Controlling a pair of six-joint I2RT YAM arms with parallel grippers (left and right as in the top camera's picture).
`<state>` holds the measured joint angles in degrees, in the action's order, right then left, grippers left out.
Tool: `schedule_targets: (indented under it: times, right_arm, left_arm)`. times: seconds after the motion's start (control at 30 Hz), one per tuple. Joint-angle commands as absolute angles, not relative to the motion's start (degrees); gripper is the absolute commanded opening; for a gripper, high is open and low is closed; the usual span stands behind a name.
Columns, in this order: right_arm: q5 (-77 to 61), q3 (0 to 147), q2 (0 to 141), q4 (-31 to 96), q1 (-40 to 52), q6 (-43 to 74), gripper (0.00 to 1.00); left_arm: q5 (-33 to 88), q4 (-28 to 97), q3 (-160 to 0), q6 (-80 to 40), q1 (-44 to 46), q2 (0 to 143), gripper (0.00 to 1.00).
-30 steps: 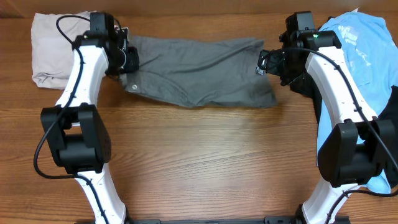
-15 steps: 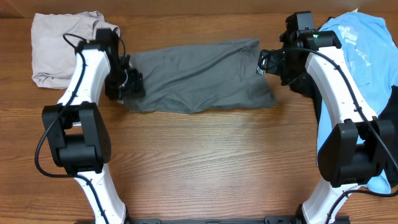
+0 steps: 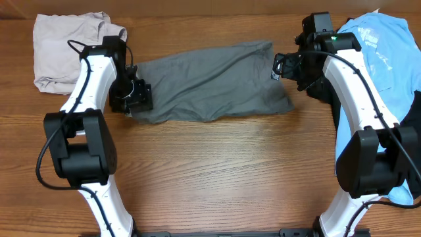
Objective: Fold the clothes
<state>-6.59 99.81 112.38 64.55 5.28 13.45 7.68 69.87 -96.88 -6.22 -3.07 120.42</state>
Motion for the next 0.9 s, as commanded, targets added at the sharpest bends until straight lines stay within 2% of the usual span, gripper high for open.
schedule_targets:
  times: [0.0,0.23,0.4,0.47,0.6,0.87]
  right_arm:
    - [-6.09,101.6,111.2,63.33,5.08,13.06,1.0]
    - [-6.07,101.6,111.2,63.07,5.13,13.04,1.0]
    - [-6.07,101.6,111.22,63.29,5.13,13.04,1.0]
    - [-6.09,101.6,111.22,63.33,5.13,12.51,1.0]
    - [-6.07,101.6,111.22,63.53,5.13,12.14,1.0]
    - [-6.07,101.6,111.22,63.42,5.13,12.14,1.0]
  left_arm:
    - [3.84,72.18,-98.61,-5.74,-3.4,116.03,1.0]
    - [4.03,69.12,-98.35,-6.76,-4.36,114.76,1.0]
    - [6.68,59.0,-94.43,-8.8,-9.04,114.76,1.0]
    - [11.73,51.05,-90.85,-6.33,-11.4,114.78,1.0]
    - [18.81,43.57,-86.3,-4.38,-12.64,115.18,1.0]
    - [22.11,36.49,-81.28,-0.16,-11.44,117.56,0.99]
